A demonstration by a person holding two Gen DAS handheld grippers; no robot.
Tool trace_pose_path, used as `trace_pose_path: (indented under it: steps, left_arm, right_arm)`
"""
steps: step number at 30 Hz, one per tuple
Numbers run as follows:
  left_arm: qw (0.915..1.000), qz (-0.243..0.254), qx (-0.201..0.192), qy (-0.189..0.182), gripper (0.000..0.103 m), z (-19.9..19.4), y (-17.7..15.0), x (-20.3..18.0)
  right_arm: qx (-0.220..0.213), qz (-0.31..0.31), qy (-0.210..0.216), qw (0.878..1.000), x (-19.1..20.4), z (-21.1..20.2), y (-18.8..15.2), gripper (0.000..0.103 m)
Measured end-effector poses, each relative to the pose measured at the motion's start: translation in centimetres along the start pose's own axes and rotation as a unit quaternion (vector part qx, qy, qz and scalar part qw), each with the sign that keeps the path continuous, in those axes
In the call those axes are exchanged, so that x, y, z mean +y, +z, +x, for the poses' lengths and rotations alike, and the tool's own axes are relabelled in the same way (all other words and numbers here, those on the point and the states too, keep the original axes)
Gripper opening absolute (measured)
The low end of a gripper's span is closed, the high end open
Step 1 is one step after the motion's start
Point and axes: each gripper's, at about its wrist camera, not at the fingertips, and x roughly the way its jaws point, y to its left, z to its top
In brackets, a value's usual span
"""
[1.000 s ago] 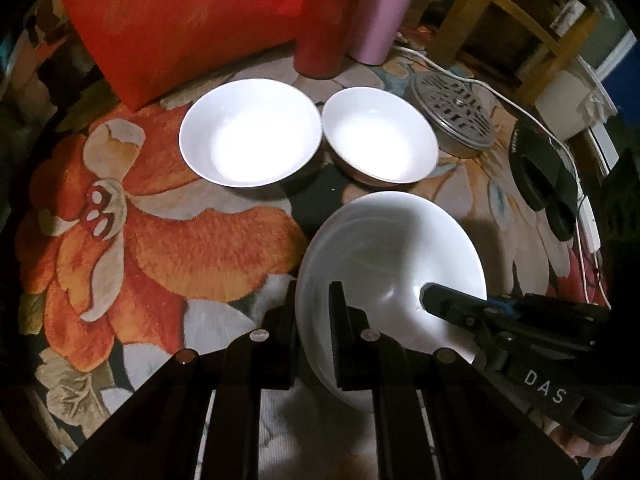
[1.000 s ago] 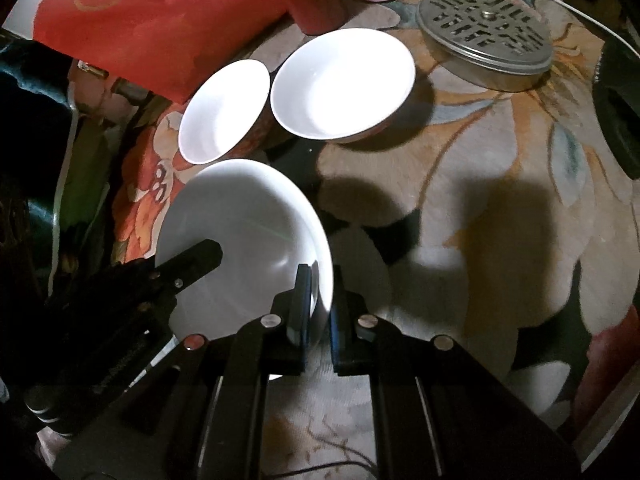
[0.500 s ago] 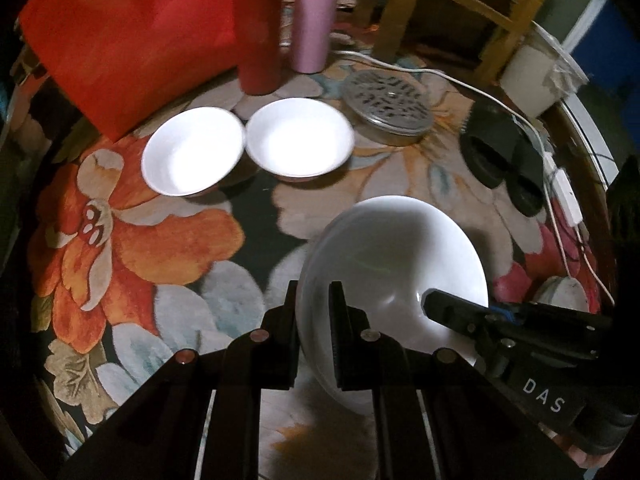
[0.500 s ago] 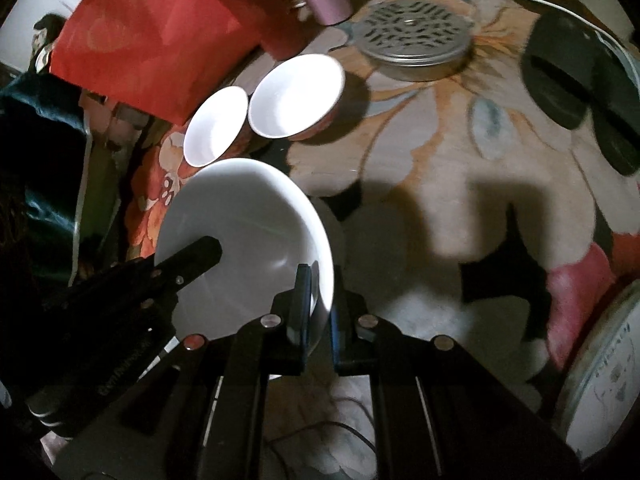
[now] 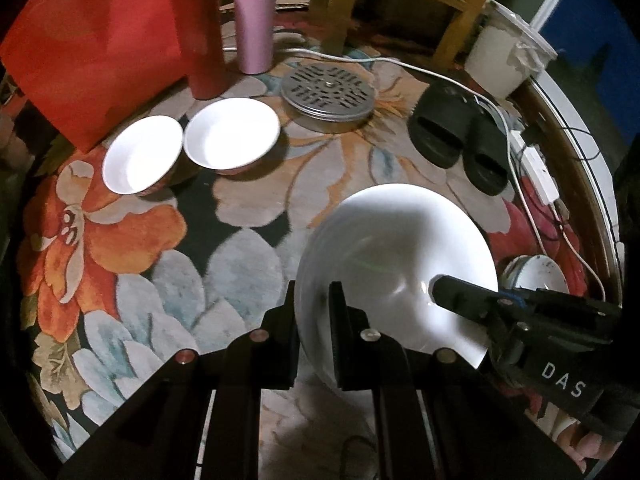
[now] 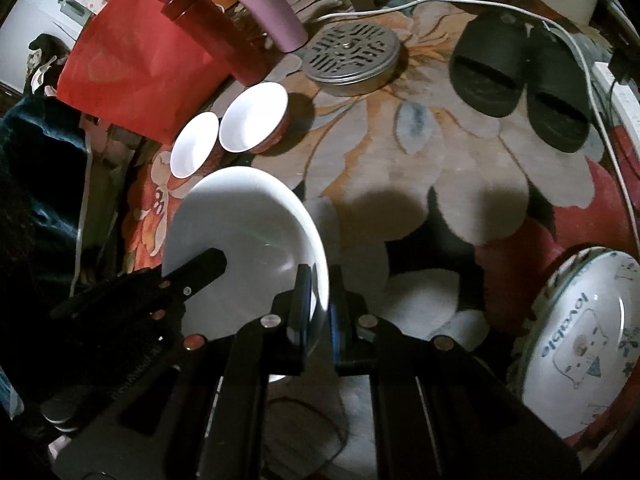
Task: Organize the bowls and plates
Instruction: 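Carry the white bowl over the plate stack, then lower the white bowl onto the plate stack and open both tools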
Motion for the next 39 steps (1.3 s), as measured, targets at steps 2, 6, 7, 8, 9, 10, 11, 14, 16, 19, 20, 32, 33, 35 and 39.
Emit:
trace_pose_path:
  steps: [2,6,7,8,9,10,11,14,16,19,20,32,33,35,39]
  left_arm:
    - [1.0,0.005,0.003,-0.003,0.011,0.2,-0.1,-0.7]
    - [0.9998,0.02,0.004,-0.008,0.011,0.4,-0.3,-2.1]
    - [0.9997,0.024,0.004,-0.009,0.011,0.4,-0.3,-2.5]
    - [0.9996,0.027,0.005,-0.01,0.011,0.4,-0.3,-2.8]
    - [0.9995,0.03,0.005,-0.011,0.011,0.3,-0.3,-3.1]
    - [0.9994,0.032,0.006,-0.013,0.011,0.4,-0.3,-3.3]
    - [0.9992,0.036,0.006,-0.014,0.011,0.4,-0.3,-3.7]
    - [0.9988,0.046,0.007,-0.017,0.011,0.4,-0.5,-4.8]
    - [0.9984,0.051,0.009,-0.02,0.011,0.6,-0.6,-5.5]
    - [0.9978,0.06,0.012,-0.025,0.011,0.8,-0.7,-6.6]
    - [0.9976,0.063,0.013,-0.026,0.011,0.9,-0.8,-7.0]
    - [0.9916,0.112,0.036,-0.054,0.011,2.8,-2.3,-13.9]
    - [0.9903,0.12,0.04,-0.058,0.011,3.1,-2.6,-14.8]
    - [0.9878,0.132,0.047,-0.067,0.011,3.6,-3.2,-16.4]
    - [0.9832,0.15,0.066,-0.081,0.011,4.8,-4.4,-18.8]
  right_arm:
    - [0.002,0.005,-0.002,1.0,-0.7,-0.2,-0.2,0.008]
    - [0.003,0.012,-0.005,1.0,-2.0,-0.6,-0.6,0.008]
    - [0.004,0.013,-0.006,1.0,-2.3,-0.7,-0.7,0.008]
    - [0.005,0.014,-0.007,1.0,-2.4,-0.8,-0.8,0.008]
    - [0.006,0.014,-0.008,1.0,-2.7,-0.9,-0.9,0.008]
    - [0.006,0.015,-0.009,1.0,-2.8,-1.0,-1.0,0.008]
    - [0.006,0.017,-0.01,1.0,-3.1,-1.1,-1.1,0.008]
    - [0.005,0.024,-0.012,1.0,-3.9,-1.6,-1.4,0.008]
    - [0.004,0.028,-0.015,0.999,-4.5,-2.0,-1.6,0.008]
    - [0.001,0.033,-0.02,0.999,-5.4,-2.6,-2.0,0.008]
    - [0.0,0.033,-0.021,0.999,-5.6,-2.8,-2.0,0.008]
    - [-0.001,0.079,-0.044,0.996,-11.1,-5.0,-4.4,0.008]
    - [0.0,0.084,-0.046,0.995,-11.7,-5.2,-4.8,0.008]
    - [0.0,0.093,-0.053,0.994,-13.0,-5.6,-5.5,0.008]
    - [0.002,0.119,-0.065,0.991,-15.6,-6.5,-7.1,0.008]
